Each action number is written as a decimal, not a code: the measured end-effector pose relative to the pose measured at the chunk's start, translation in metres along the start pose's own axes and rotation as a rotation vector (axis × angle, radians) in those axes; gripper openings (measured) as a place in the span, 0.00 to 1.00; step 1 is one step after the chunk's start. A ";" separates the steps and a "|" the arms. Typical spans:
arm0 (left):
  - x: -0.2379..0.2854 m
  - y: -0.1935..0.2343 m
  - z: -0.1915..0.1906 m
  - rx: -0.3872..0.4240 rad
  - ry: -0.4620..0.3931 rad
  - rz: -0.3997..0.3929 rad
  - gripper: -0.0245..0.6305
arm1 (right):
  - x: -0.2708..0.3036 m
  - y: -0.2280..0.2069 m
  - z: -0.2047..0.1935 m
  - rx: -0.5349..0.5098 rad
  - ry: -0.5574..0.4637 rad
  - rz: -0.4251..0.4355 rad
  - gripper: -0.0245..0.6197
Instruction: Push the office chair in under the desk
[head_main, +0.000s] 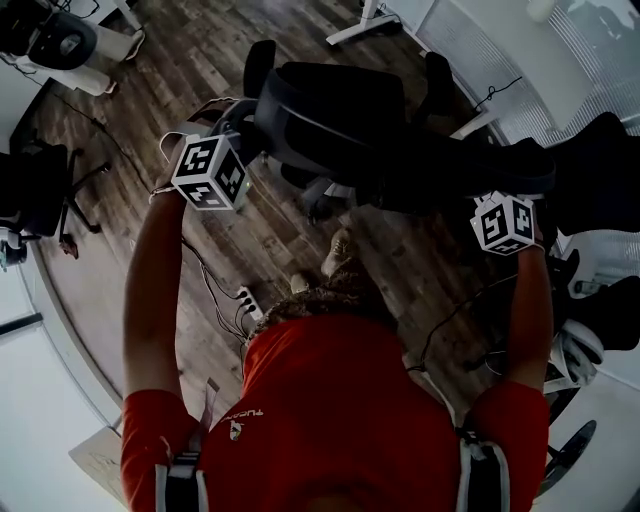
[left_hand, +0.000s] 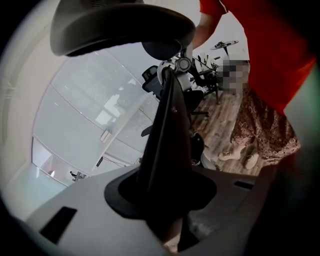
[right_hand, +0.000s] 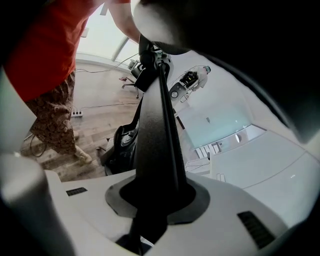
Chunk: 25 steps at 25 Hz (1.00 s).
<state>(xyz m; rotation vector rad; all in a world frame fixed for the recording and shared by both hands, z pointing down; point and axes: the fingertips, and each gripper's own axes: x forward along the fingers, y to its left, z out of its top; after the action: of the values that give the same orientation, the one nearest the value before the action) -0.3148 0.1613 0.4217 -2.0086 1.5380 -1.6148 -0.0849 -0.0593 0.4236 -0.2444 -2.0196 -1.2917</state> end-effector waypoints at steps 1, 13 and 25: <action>0.005 0.006 -0.001 0.004 -0.003 -0.002 0.26 | 0.004 -0.005 -0.002 0.003 0.003 -0.002 0.20; 0.077 0.088 -0.018 0.051 -0.053 -0.038 0.26 | 0.059 -0.061 -0.028 0.034 0.020 -0.025 0.20; 0.168 0.173 -0.025 0.102 -0.066 -0.103 0.26 | 0.099 -0.115 -0.075 0.111 0.107 -0.059 0.20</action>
<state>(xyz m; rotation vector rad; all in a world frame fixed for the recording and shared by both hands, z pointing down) -0.4563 -0.0350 0.4293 -2.0950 1.3230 -1.6101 -0.1801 -0.1988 0.4242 -0.0629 -2.0125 -1.1976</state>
